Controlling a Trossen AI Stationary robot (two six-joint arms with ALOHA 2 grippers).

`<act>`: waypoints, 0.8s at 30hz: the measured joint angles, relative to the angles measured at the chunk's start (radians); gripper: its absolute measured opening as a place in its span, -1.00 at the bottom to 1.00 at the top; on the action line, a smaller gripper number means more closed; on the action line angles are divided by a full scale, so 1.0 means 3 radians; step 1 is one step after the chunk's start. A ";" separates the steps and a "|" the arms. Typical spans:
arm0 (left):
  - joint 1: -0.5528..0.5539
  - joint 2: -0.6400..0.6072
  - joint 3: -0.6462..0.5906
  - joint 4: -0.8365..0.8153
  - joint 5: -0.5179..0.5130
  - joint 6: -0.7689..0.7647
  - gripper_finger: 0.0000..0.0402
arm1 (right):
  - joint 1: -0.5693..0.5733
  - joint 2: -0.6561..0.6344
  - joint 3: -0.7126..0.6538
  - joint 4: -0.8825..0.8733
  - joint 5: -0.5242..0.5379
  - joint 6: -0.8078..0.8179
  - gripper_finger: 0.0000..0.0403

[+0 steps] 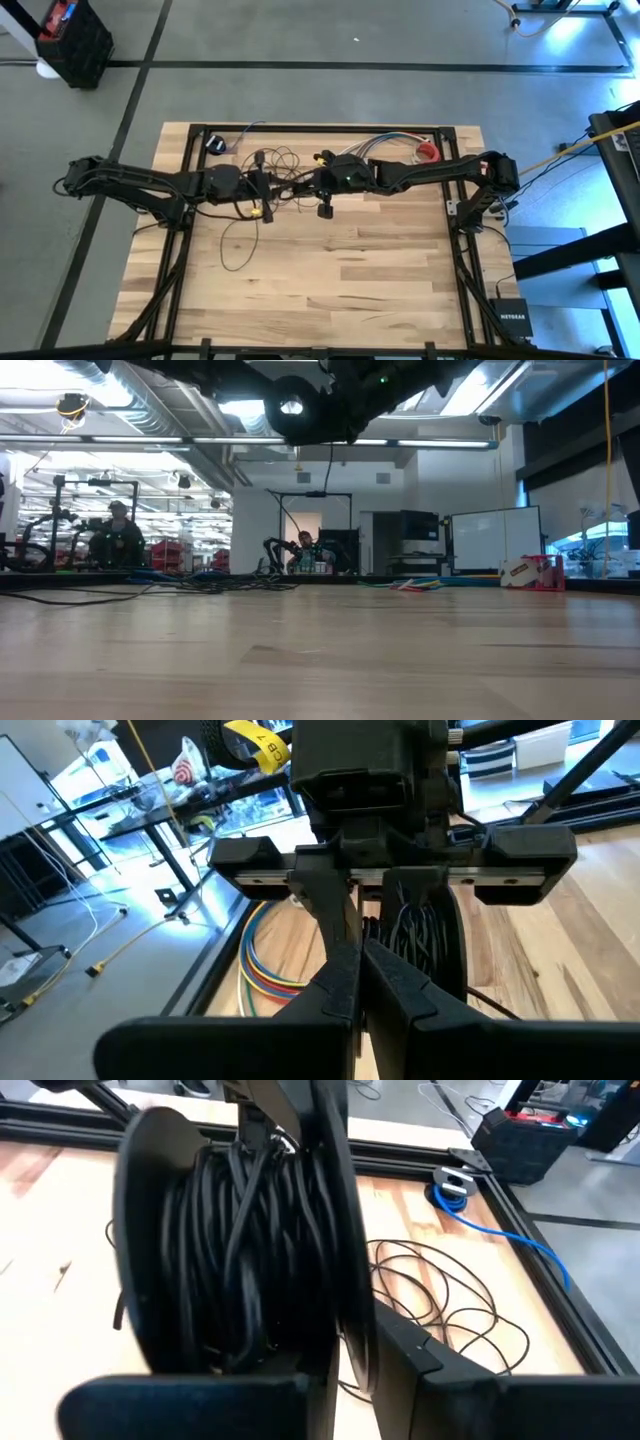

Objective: Coiling cords

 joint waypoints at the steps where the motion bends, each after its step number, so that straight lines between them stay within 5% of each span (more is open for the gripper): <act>1: 0.0000 0.0000 0.0000 0.0002 0.0000 0.0000 -0.98 | 0.0000 -0.0001 0.0000 -0.0007 0.0000 -0.0009 -0.77; 10: 0.0000 0.0001 -0.0003 -0.0015 0.0010 -0.0033 -0.99 | 0.0000 -0.0001 0.0000 -0.0003 0.0001 -0.0142 -0.76; 24: 0.0001 0.0010 -0.0013 -0.0039 0.0000 0.0006 -0.99 | 0.0003 -0.0621 0.0017 -0.0682 0.0426 -0.0604 -0.29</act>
